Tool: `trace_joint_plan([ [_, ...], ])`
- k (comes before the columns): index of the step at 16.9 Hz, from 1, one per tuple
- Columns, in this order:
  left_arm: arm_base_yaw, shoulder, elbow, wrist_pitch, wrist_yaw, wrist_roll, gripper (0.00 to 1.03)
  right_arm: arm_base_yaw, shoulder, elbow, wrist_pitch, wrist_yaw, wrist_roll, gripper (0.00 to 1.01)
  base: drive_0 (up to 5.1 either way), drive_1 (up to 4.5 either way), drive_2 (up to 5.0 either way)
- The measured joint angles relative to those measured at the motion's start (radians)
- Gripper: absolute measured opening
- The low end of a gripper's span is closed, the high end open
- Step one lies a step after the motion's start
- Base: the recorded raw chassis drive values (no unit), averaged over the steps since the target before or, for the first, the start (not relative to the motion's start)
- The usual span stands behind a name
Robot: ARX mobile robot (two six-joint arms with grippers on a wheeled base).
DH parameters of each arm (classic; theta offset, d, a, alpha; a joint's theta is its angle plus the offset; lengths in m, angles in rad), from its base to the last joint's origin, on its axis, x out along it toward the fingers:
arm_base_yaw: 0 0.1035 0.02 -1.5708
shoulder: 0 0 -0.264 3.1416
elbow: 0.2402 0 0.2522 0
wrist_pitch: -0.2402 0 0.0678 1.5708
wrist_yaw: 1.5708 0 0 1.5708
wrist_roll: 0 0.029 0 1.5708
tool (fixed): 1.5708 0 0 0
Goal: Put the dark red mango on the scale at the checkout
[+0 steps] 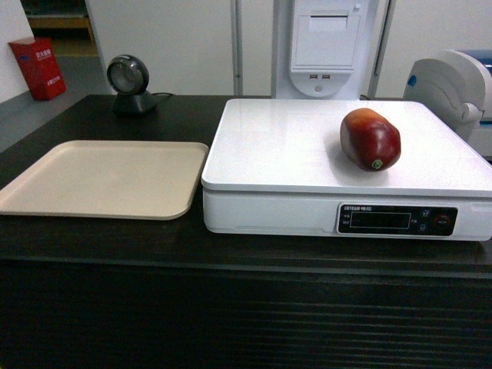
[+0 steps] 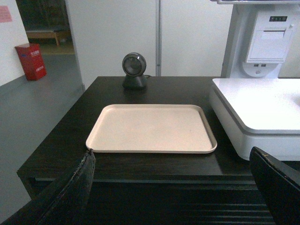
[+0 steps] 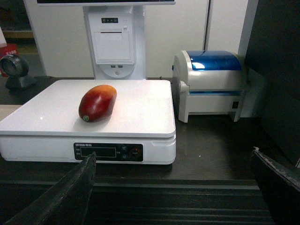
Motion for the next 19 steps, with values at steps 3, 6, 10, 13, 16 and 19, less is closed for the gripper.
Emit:
trace_joint_plan([
  [3, 0.0, 0.0, 0.0, 0.0, 0.0, 0.0, 0.98, 0.0, 0.0, 0.0, 0.0, 0.0, 0.0, 0.98, 0.0, 0.0, 0.0],
  [6, 0.0, 0.0, 0.0, 0.0, 0.0, 0.0, 0.98, 0.0, 0.0, 0.0, 0.0, 0.0, 0.0, 0.98, 0.0, 0.0, 0.0],
  [10, 0.0, 0.0, 0.0, 0.004, 0.0, 0.0, 0.98, 0.0, 0.0, 0.0, 0.003, 0.0, 0.0, 0.98, 0.0, 0.0, 0.0],
  [13, 0.0, 0.0, 0.0, 0.002, 0.0, 0.002, 0.98, 0.0, 0.0, 0.0, 0.001, -0.001, 0.0, 0.98, 0.0, 0.0, 0.0],
  [16, 0.0, 0.0, 0.0, 0.001, 0.0, 0.002, 0.98, 0.0, 0.0, 0.0, -0.001, 0.0, 0.0, 0.98, 0.0, 0.0, 0.0],
  [19, 0.0, 0.0, 0.0, 0.001, 0.0, 0.002, 0.98, 0.0, 0.0, 0.0, 0.0, 0.0, -0.001, 0.98, 0.0, 0.0, 0.0],
])
